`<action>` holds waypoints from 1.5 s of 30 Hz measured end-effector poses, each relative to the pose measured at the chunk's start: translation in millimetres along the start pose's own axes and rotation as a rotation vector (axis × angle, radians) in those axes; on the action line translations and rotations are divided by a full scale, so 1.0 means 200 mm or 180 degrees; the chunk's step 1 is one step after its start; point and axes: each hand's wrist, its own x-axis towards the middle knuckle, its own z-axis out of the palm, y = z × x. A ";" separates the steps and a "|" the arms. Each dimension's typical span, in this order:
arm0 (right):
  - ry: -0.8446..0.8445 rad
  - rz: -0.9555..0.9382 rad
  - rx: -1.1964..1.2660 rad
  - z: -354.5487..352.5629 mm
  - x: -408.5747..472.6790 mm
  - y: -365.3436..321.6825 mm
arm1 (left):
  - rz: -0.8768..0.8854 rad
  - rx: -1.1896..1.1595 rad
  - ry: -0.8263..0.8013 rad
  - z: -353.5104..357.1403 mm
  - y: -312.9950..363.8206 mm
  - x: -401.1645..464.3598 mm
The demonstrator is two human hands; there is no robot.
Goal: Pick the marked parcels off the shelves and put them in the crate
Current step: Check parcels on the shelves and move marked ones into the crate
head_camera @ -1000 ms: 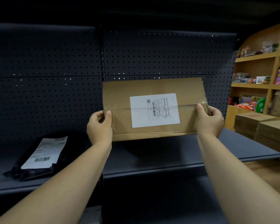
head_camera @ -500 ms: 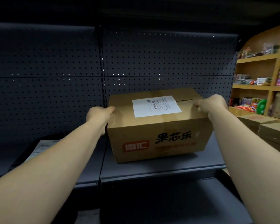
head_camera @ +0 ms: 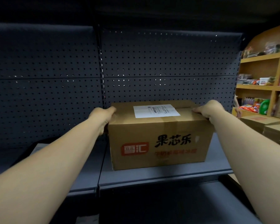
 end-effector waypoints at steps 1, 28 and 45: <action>-0.0074 -0.0027 -0.0025 0.00 0.01 0.00 | -0.0024 -0.0020 -0.0035 0.00 0.00 0.01; 0.1231 -0.0944 -0.1087 0.17 -0.01 -0.09 | 0.0868 0.1451 0.0547 -0.04 -0.06 0.04; 0.1251 -0.2549 -0.0439 0.73 -0.78 -0.49 | 0.1482 0.2844 0.1507 -0.77 -0.35 -0.23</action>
